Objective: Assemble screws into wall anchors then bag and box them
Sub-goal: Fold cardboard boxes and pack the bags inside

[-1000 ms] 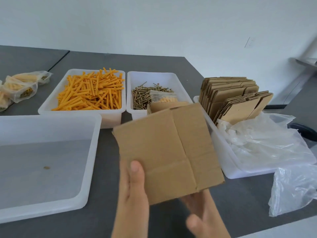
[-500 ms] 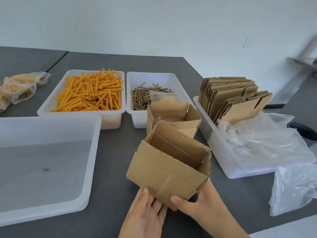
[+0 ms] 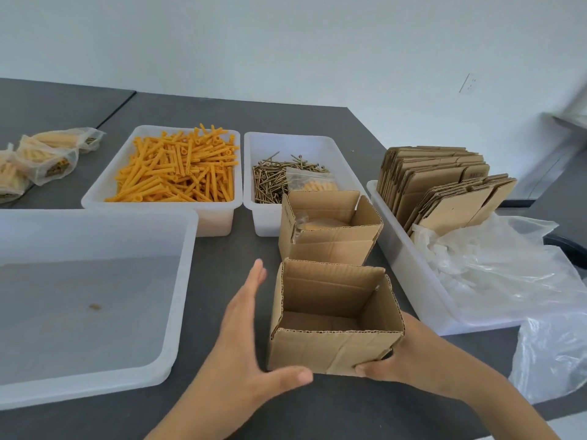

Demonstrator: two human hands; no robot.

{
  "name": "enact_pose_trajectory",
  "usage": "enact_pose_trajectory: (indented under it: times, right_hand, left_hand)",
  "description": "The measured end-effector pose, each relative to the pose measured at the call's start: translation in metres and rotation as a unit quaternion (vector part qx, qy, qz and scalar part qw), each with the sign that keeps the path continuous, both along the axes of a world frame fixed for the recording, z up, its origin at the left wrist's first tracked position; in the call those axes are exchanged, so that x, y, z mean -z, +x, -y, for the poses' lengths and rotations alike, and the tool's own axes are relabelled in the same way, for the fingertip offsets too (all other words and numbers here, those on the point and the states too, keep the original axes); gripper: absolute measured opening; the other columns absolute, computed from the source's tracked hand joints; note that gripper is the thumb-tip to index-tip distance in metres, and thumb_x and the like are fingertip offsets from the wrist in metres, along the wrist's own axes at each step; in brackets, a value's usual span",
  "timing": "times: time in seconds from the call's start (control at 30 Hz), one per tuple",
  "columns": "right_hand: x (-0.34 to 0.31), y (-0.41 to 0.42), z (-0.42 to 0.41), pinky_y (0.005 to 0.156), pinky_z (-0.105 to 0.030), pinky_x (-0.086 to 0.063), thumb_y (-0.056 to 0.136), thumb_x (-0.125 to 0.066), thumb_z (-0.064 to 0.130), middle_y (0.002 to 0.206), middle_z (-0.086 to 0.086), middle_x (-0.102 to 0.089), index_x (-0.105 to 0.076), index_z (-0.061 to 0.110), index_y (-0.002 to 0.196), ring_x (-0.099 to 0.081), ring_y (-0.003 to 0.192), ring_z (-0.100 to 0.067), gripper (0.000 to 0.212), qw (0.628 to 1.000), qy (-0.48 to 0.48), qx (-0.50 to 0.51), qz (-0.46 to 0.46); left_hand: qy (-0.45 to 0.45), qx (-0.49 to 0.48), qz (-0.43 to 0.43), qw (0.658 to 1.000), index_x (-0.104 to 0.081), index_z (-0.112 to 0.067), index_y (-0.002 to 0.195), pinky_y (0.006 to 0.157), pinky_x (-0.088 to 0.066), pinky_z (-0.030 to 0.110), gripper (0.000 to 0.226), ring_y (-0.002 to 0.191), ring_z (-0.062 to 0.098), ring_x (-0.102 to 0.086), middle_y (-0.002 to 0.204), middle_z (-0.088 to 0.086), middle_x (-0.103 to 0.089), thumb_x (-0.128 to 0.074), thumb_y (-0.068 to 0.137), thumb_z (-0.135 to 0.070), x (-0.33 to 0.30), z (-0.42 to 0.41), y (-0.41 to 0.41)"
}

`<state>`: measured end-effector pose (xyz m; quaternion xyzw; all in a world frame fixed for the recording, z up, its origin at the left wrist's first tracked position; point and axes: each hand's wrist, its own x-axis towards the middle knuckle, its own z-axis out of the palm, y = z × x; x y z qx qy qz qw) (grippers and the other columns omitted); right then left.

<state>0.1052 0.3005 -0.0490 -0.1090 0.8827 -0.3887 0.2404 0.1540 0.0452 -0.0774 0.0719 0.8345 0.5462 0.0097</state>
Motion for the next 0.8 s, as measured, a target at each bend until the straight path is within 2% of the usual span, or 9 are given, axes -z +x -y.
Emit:
enact_pose_trajectory:
  times: [0.13,0.2,0.27,0.33,0.43,0.53,0.63,0.7,0.8]
  right_hand:
    - [-0.004,0.002,0.008,0.079,0.004,-0.038,0.077,-0.08,0.042,0.109,0.054,-0.044,-0.025,0.044,0.139,-0.052,0.099,0.022,0.083,0.996,0.085,-0.005,-0.029]
    - [-0.021,0.012,0.005,0.092,-0.004,-0.037,0.086,-0.071,0.043,0.124,0.041,-0.037,-0.025,0.043,0.142,-0.047,0.109,0.012,0.072,0.983,0.174,-0.045,-0.047]
    - [-0.048,0.021,-0.001,0.099,-0.012,-0.039,0.092,-0.063,0.042,0.127,0.038,-0.043,-0.032,0.052,0.128,-0.049,0.114,0.009,0.049,0.971,0.212,-0.086,-0.067]
    - [-0.086,0.022,0.001,0.091,-0.014,-0.045,0.095,-0.057,0.035,0.113,0.037,-0.058,-0.044,0.055,0.114,-0.056,0.103,0.011,0.03,0.969,0.213,-0.073,-0.101]
    - [-0.131,0.0,0.018,0.07,-0.011,-0.044,0.091,-0.053,0.035,0.094,0.04,-0.061,-0.058,0.056,0.1,-0.057,0.088,0.011,0.023,0.958,0.153,0.047,-0.239]
    - [-0.152,-0.059,0.055,0.061,-0.008,-0.037,0.089,-0.049,0.041,0.087,0.025,-0.066,-0.061,0.043,0.104,-0.055,0.085,0.015,0.02,0.924,0.113,0.11,-0.348]
    - [-0.135,-0.138,0.095,0.072,-0.023,-0.042,0.096,-0.051,0.036,0.113,0.001,-0.064,-0.054,0.026,0.127,-0.06,0.092,-0.01,0.032,0.935,0.156,0.095,-0.305]
    - [-0.113,-0.18,0.119,0.083,-0.032,-0.043,0.099,-0.05,0.041,0.129,-0.013,-0.058,-0.038,0.014,0.143,-0.058,0.105,-0.024,0.052,0.934,0.275,0.019,-0.225]
    - [-0.094,-0.22,0.141,0.104,-0.04,-0.038,0.101,-0.042,0.051,0.152,-0.017,-0.038,-0.021,0.006,0.152,-0.044,0.133,-0.034,0.072,0.907,0.403,-0.025,-0.123]
  left_hand:
    - [0.074,0.029,-0.011,0.997,-0.001,-0.064,0.145,0.107,-0.042,0.028,0.128,0.13,-0.012,-0.041,0.144,-0.04,-0.034,-0.09,0.053,-0.062,0.012,-0.009,-0.027]
    - [0.076,0.014,-0.029,0.997,-0.008,-0.061,0.146,0.099,-0.046,0.023,0.124,0.127,-0.011,-0.045,0.141,-0.036,-0.041,-0.091,0.054,-0.063,0.021,-0.009,-0.033]
    - [0.081,0.0,-0.036,0.996,-0.008,-0.06,0.146,0.096,-0.045,0.022,0.124,0.127,-0.011,-0.045,0.141,-0.036,-0.04,-0.09,0.053,-0.065,0.027,-0.008,-0.035]
    - [0.083,-0.002,-0.035,0.996,-0.007,-0.062,0.144,0.092,-0.044,0.018,0.122,0.124,-0.013,-0.045,0.138,-0.039,-0.04,-0.088,0.054,-0.066,0.03,-0.007,-0.037]
    - [0.074,0.007,-0.032,0.997,-0.004,-0.064,0.14,0.092,-0.047,0.018,0.118,0.122,-0.013,-0.045,0.133,-0.041,-0.039,-0.085,0.055,-0.068,0.031,-0.006,-0.038]
    - [0.06,0.003,-0.037,0.997,-0.002,-0.066,0.137,0.1,-0.049,0.023,0.116,0.123,-0.008,-0.047,0.132,-0.04,-0.039,-0.084,0.055,-0.066,0.03,-0.006,-0.039]
    - [0.063,0.004,-0.046,0.997,-0.001,-0.066,0.137,0.104,-0.048,0.027,0.116,0.124,-0.005,-0.048,0.135,-0.039,-0.038,-0.084,0.055,-0.064,0.032,-0.006,-0.04]
    - [0.071,0.01,-0.05,0.996,-0.002,-0.064,0.138,0.104,-0.047,0.028,0.117,0.126,-0.005,-0.047,0.136,-0.038,-0.039,-0.085,0.055,-0.064,0.034,-0.006,-0.041]
    - [0.076,0.013,-0.051,0.996,-0.005,-0.063,0.138,0.104,-0.049,0.03,0.116,0.125,-0.004,-0.048,0.134,-0.037,-0.039,-0.085,0.054,-0.067,0.037,-0.006,-0.043]
